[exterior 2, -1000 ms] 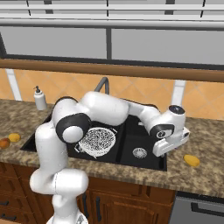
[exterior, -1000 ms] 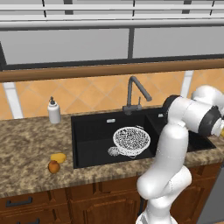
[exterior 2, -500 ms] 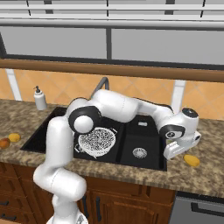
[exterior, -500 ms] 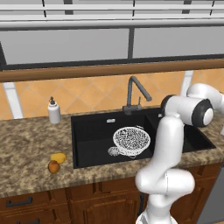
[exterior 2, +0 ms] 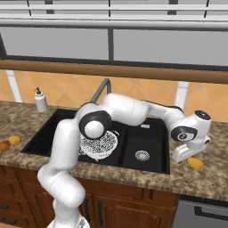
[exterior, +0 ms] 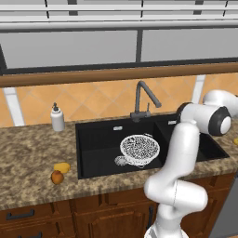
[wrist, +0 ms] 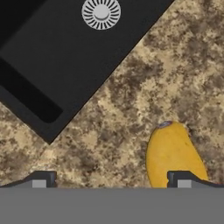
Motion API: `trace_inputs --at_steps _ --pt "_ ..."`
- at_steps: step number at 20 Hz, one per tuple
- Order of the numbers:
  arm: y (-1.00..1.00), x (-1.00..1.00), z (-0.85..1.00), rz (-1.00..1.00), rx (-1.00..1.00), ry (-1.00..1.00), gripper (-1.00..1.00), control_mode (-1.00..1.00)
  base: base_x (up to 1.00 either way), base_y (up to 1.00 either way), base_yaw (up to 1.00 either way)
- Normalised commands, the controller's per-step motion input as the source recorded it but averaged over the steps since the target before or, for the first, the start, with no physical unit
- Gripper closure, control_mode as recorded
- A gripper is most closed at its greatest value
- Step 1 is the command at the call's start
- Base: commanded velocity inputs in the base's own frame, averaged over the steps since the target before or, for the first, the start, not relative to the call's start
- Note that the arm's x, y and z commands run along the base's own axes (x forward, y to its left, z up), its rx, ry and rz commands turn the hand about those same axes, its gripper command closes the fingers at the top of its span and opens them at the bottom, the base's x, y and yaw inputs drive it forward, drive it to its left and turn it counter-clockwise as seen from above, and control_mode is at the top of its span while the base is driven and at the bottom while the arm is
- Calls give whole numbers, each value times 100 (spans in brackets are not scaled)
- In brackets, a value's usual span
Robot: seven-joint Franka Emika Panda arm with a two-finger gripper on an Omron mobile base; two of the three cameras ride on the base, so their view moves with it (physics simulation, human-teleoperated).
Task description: Put the colander in the sink, put the peach, mango, mango in the colander, and turn on the sink faucet and pour water over the colander.
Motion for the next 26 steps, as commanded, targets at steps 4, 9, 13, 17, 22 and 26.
trace_inputs --at_steps 4,9,13,17,22,26 --pt "-1 7 -31 1 0 0 -100 -100 0 0 0" --pt "0 20 -24 1 -2 0 -100 -100 0 0 0" --pt "0 15 -19 0 -3 -1 -100 -100 0 0 0" --pt "0 11 -15 0 -4 -3 -100 -100 0 0 0" --pt "0 26 0 0 0 0 -100 -100 0 0 0" --pt "-4 29 -3 0 -1 0 -100 -100 0 0 0"
